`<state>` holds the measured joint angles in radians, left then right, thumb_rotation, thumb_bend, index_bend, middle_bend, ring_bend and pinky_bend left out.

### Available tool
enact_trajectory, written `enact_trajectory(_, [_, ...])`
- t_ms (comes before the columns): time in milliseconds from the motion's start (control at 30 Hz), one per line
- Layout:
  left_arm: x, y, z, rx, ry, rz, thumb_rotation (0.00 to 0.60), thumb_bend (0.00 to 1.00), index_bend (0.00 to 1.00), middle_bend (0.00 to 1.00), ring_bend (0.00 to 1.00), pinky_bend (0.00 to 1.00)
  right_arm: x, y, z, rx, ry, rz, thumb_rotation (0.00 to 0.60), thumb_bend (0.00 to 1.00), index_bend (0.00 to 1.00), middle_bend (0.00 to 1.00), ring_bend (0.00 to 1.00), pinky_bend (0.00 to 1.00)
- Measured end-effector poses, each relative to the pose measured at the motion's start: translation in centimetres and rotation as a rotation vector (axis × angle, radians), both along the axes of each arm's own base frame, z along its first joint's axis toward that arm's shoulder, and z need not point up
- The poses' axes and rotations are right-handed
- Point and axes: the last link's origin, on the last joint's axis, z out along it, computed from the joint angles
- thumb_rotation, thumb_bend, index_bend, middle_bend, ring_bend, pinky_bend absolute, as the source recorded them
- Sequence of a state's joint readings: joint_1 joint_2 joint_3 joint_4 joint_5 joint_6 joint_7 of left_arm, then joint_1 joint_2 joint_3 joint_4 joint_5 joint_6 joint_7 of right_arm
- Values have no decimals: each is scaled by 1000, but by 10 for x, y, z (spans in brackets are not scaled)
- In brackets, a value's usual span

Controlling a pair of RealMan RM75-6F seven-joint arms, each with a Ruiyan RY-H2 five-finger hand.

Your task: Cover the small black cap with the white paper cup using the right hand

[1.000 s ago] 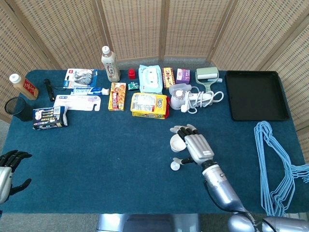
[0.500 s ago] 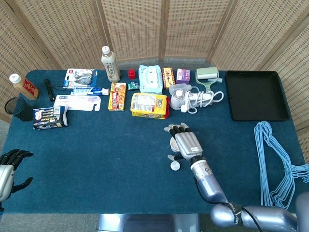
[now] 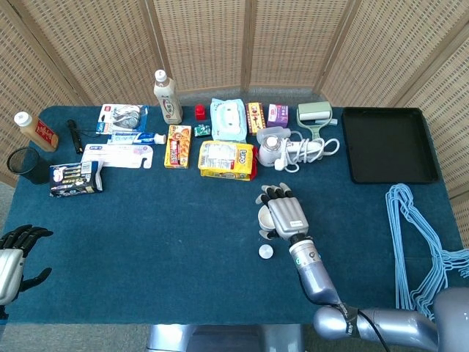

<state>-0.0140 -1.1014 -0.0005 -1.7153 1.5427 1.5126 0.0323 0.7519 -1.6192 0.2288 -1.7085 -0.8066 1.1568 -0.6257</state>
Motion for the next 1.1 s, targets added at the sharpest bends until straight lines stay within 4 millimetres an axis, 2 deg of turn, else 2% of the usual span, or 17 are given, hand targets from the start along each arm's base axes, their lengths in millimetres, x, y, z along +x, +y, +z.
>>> enact_trajectory(300, [-2,0,0,1,-1,5,600,179,281,280,174,182,-4,-6,-4,-4,39,2,558,239,306,148,132,40])
enact_trajectory(667, [-2,-1,1,3,-2,4,600,179,281,281,174,182,-10,-7,-8,1,76,0,559,250,431,187,136,42])
enact_trajectory(933, [-3,-2,2,7,-3,4,600,179,282,280,174,183,-10,-8,-7,8,64,0,557,251,451,207,142,44])
enact_trajectory(1100, [-3,-3,2,9,-5,1,600,179,281,280,174,183,-7,-9,-3,21,-14,-28,557,251,457,216,146,46])
